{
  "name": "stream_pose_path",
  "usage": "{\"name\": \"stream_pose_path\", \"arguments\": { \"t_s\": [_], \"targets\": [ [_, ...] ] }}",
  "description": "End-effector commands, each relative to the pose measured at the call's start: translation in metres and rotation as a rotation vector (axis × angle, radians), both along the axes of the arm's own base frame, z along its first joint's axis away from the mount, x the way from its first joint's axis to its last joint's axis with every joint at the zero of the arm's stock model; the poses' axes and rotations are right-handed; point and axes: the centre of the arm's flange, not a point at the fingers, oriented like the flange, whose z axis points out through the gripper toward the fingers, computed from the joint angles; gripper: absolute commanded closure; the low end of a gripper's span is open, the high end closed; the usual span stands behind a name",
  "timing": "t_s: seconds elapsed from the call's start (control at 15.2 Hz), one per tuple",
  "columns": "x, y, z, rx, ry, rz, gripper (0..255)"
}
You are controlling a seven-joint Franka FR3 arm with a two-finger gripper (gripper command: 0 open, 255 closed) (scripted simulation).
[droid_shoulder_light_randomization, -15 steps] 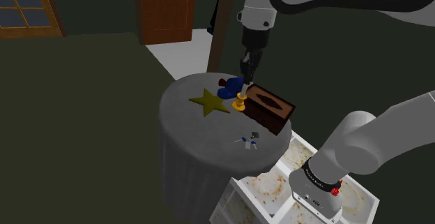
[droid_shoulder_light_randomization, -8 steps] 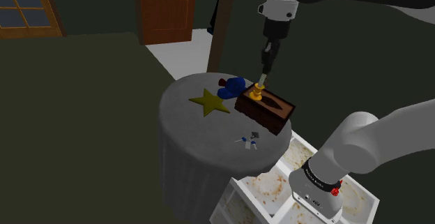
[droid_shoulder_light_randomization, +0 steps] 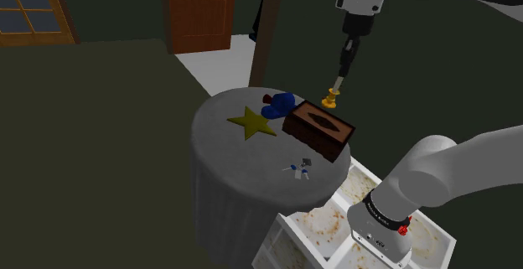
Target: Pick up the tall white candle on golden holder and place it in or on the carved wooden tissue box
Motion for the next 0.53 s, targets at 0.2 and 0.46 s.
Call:
{"name": "stream_pose_path", "arguments": {
  "t_s": [0.2, 0.46],
  "targets": [
    [-0.002, -0.044, -0.002, -0.001, 0.001, 0.001, 255],
    [-0.002, -0.044, -0.023, -0.001, 0.001, 0.001, 255]
  ]
}}
